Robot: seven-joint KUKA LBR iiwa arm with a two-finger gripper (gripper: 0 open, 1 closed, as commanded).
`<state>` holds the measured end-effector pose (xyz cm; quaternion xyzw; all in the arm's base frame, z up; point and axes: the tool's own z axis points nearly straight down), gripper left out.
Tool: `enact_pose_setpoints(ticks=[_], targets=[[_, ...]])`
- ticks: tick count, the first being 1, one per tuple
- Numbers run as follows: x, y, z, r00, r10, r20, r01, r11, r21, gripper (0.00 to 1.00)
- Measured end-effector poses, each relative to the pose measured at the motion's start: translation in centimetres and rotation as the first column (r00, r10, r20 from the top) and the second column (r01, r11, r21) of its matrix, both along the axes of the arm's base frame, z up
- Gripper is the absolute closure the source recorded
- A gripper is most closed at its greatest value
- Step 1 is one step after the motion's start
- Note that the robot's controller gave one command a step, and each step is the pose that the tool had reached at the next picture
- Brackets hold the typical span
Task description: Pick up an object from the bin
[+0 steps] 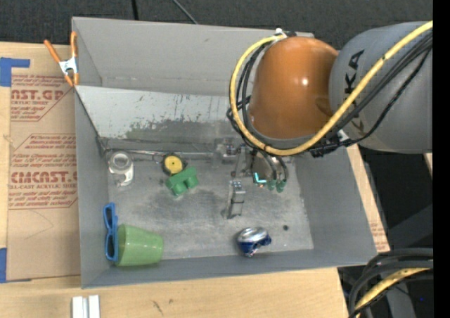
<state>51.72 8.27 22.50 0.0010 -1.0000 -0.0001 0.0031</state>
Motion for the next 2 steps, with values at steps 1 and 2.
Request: enact_pose_setpoints(ticks=[1,2], targets=[[6.5,5.7,-15.8,0.981,0.194,0.011,-0.194,0.981,0.001,0.0],[7.6,2.3,-12.4,0.992,0.127,0.011,-0.127,0.992,0.0,0.0]])
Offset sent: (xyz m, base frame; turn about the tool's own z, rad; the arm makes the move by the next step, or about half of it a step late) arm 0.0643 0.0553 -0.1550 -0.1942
